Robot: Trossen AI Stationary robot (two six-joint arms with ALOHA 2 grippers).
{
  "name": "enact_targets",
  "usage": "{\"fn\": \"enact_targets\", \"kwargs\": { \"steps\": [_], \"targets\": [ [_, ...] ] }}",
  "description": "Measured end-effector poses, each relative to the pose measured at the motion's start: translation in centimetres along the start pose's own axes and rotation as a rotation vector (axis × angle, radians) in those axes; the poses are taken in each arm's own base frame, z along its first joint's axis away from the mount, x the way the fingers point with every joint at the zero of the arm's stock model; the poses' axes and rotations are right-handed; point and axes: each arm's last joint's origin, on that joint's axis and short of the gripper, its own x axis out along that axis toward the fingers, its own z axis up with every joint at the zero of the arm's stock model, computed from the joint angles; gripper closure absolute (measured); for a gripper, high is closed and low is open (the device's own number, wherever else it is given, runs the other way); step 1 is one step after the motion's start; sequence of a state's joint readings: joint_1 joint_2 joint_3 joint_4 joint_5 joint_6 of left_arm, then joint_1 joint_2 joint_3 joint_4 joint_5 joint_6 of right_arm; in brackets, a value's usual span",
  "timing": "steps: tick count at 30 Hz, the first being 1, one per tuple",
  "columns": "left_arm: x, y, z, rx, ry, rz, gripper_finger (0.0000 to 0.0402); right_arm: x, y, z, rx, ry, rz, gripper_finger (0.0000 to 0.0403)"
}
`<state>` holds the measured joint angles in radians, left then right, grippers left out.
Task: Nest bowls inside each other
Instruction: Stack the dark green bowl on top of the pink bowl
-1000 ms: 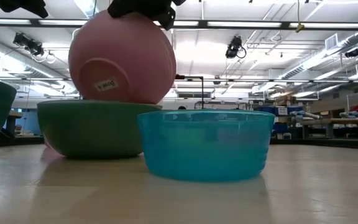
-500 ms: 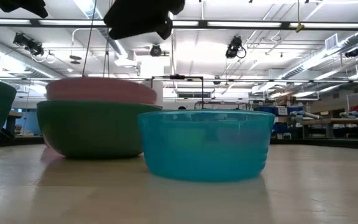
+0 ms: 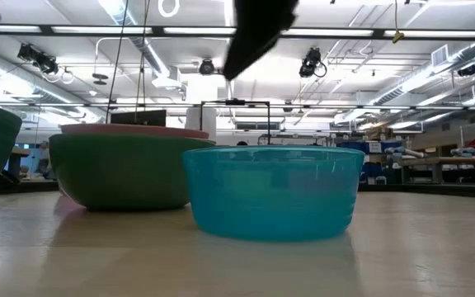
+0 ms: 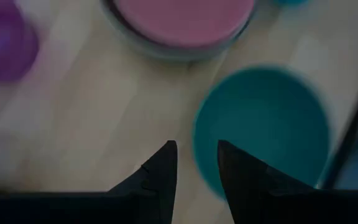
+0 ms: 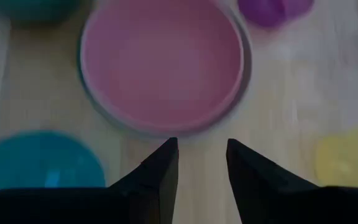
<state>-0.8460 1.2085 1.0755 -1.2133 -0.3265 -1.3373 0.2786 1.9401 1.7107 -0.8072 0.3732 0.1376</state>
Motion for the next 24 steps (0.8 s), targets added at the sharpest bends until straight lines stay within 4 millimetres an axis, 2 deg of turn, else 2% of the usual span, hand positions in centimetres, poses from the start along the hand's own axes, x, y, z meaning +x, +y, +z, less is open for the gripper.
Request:
{"fn": "enact_targets", "kwargs": {
  "steps": [5, 10, 17, 24],
  "targets": [
    [2.9, -1.4, -1.3, -0.015, 0.132, 0.184, 0.0277, -2.7, 0.4, -1.6, 0.025, 0.113, -0.007, 0.028],
    [5.1, -3.3, -2.1, 0.003, 0.179, 0.196, 0.0277, -5.6, 1.1, -3.1, 0.049, 0.184, -0.027, 0.028],
    [5.4, -3.5, -2.2, -0.058, 0.192, 0.2, 0.0259, -8.5, 1.8, -3.7, 0.096, 0.14, -0.043, 0.0277],
    [5.6, -3.7, -1.8, -0.191, 0.226, 0.181, 0.0241, -8.9, 2.3, -3.9, 0.105, 0.13, -0.056, 0.0275]
  ]
}}
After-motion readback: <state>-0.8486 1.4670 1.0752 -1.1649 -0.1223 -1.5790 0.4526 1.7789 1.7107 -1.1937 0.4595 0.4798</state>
